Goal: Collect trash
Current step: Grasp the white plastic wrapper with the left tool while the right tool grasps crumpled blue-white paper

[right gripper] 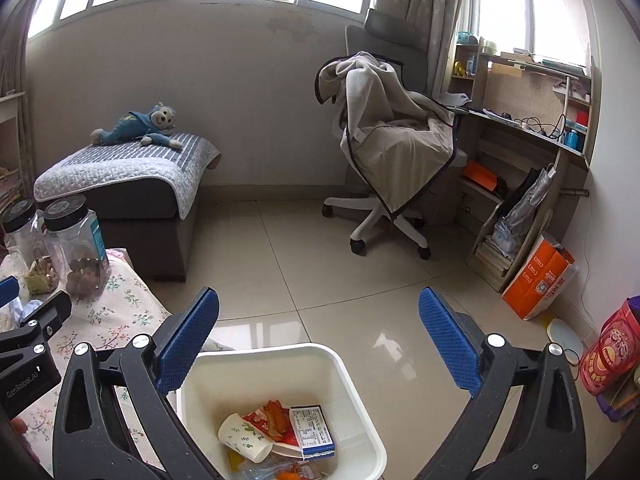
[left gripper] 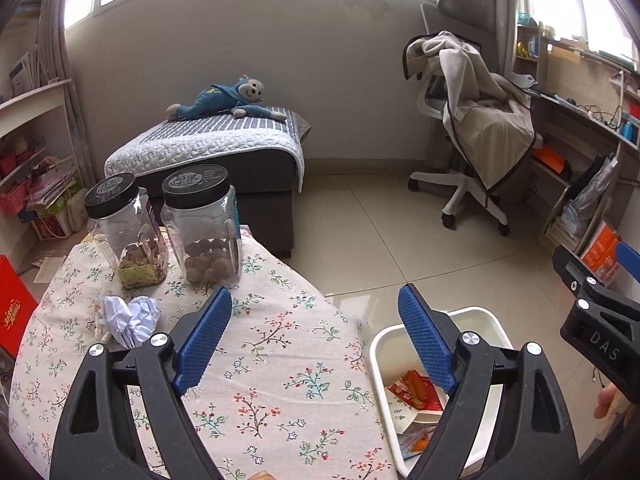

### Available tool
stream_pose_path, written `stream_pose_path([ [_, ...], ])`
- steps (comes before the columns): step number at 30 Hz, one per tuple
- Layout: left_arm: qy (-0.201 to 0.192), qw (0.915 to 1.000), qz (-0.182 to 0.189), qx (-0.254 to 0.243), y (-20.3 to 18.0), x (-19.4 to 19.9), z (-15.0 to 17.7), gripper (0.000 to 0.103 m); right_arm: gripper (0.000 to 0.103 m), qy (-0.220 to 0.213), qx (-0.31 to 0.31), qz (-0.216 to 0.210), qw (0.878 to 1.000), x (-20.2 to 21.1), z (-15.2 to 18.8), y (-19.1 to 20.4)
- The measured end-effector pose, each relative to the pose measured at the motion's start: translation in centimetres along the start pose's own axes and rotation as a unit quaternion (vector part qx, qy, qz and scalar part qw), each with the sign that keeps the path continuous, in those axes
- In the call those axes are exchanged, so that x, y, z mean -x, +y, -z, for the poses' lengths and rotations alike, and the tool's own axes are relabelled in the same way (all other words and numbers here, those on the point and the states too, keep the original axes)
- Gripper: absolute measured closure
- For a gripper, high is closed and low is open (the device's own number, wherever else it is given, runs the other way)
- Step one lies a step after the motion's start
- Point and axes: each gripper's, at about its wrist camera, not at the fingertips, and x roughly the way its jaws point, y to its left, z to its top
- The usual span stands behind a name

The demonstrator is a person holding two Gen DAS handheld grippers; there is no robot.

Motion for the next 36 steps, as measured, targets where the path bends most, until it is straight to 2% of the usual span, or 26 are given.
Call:
stream_pose_path([
  [12,0.022,0.9974,-0.054,0.043,8.7,-1.1,0.8,0.020,0.007,0.012,0.045,-0.040,0.998,-0.4,-0.9,8.7],
  [15,0.040,0.9952,-0.064,0.062,11.3,-2.0,1.0,0.020,0.007,0.023,0.050,-0.053,0.997,-0.9,-0.9,11.1],
  [20,0.064,0.9874,-0.108,0.096,17.0,-4.2,1.1,0.020,0.007,0.039,0.048,-0.081,0.995,-1.5,-0.9,14.8],
  [23,0.088,0.9771,-0.119,0.153,21.7,-5.9,0.8,0.020,0.007,0.053,0.043,-0.101,0.993,-1.9,-0.8,16.8],
  [26,0.116,0.9606,-0.110,0.228,26.5,-7.9,0.9,0.020,0.007,0.068,0.044,-0.122,0.989,-2.5,-0.5,18.7],
  [28,0.136,0.9452,-0.098,0.280,29.3,-9.5,1.3,0.020,0.007,0.074,0.051,-0.137,0.986,-2.7,-0.3,19.7],
  [32,0.165,0.9086,-0.075,0.376,34.2,-12.4,3.1,0.020,0.007,0.076,0.093,-0.175,0.977,-2.9,0.4,22.2],
  [34,0.178,0.9016,-0.067,0.389,35.2,-13.8,3.7,0.021,0.007,0.074,0.119,-0.190,0.972,-3.0,0.7,23.1],
  [36,0.189,0.9041,-0.068,0.377,35.2,-15.1,3.9,0.021,0.007,0.070,0.144,-0.208,0.965,-3.2,1.1,24.1],
])
